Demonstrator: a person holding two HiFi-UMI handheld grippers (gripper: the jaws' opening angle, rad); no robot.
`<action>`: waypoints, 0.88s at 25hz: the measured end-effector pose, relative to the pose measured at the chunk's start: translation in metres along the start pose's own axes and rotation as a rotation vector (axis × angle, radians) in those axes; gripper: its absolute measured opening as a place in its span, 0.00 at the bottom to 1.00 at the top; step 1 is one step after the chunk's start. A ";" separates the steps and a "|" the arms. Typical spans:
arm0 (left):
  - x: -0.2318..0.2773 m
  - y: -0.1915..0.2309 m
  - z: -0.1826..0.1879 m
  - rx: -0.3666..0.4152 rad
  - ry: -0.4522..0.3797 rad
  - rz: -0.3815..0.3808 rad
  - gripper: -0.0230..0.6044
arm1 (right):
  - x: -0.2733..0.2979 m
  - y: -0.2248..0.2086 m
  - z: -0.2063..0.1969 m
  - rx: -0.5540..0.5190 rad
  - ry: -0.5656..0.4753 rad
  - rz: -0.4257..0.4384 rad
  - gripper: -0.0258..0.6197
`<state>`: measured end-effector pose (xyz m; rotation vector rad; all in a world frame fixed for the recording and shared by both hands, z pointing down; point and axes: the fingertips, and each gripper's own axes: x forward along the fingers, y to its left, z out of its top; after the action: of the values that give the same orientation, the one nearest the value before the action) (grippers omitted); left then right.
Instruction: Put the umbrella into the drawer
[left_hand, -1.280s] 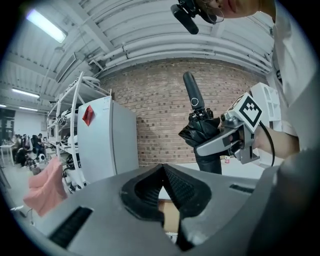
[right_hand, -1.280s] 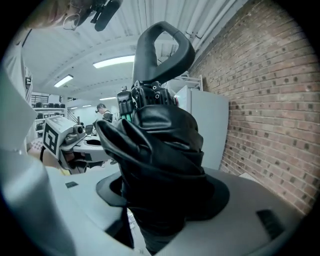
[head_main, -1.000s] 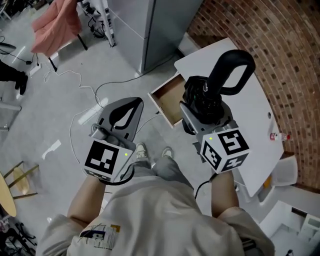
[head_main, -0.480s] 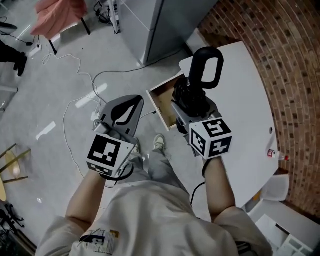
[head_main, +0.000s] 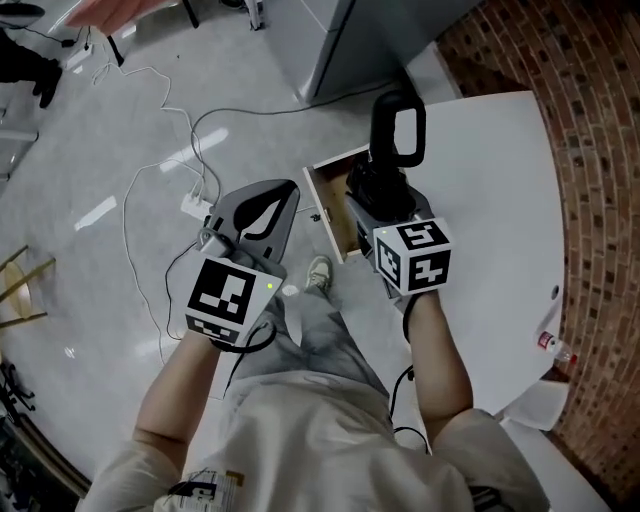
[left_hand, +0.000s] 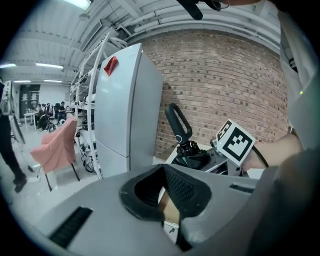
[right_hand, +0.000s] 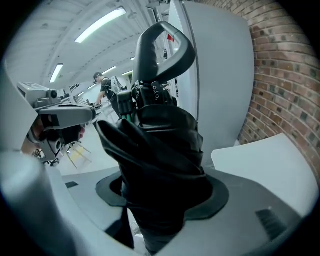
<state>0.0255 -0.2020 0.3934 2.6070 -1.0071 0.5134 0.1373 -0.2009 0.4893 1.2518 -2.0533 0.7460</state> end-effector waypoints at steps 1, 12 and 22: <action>0.006 0.003 -0.008 -0.011 0.008 0.005 0.05 | 0.011 -0.005 -0.007 0.002 0.013 -0.001 0.47; 0.076 0.019 -0.100 -0.153 0.063 0.036 0.05 | 0.114 -0.048 -0.103 0.032 0.161 -0.003 0.47; 0.115 0.031 -0.190 -0.267 0.135 0.015 0.05 | 0.200 -0.069 -0.188 0.073 0.267 -0.011 0.47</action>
<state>0.0416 -0.2160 0.6164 2.3004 -0.9788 0.5123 0.1663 -0.2035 0.7707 1.1339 -1.8160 0.9363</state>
